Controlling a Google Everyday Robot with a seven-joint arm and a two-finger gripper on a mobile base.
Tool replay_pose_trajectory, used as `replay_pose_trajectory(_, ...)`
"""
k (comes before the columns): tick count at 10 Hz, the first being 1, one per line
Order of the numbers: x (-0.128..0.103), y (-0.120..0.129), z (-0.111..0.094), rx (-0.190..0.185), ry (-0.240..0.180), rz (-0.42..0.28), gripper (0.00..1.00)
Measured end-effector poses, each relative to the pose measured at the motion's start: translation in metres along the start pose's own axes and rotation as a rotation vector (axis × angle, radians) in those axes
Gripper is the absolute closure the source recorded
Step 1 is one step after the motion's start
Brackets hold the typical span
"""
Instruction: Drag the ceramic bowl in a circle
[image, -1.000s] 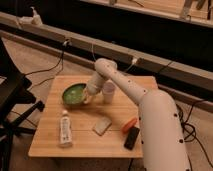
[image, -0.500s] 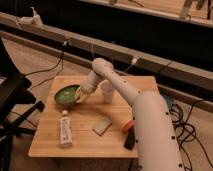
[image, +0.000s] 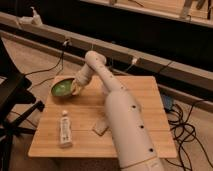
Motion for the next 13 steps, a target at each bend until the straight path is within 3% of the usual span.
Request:
replay_pose_trajectory(1, 0.002, -0.013, 0.001, 0.008, 0.025, 0.0, 0.89)
replay_pose_trajectory(3, 0.007, -0.016, 0.0, 0.002, 0.028, 0.005, 0.73)
replay_pose_trajectory(5, 0.002, 0.0, -0.013, 0.011, 0.04, 0.007, 0.72)
replay_pose_trajectory(6, -0.005, 0.005, -0.017, -0.002, 0.043, 0.017, 0.72)
replay_pose_trajectory(8, -0.01, 0.004, -0.014, -0.006, 0.038, 0.014, 0.72)
replay_pose_trajectory(10, 0.004, 0.011, -0.018, 0.007, 0.035, 0.034, 0.72)
replay_pose_trajectory(12, 0.008, 0.027, -0.026, -0.028, 0.037, 0.035, 0.72)
replay_pose_trajectory(13, 0.014, 0.032, -0.035, -0.015, 0.042, 0.034, 0.72)
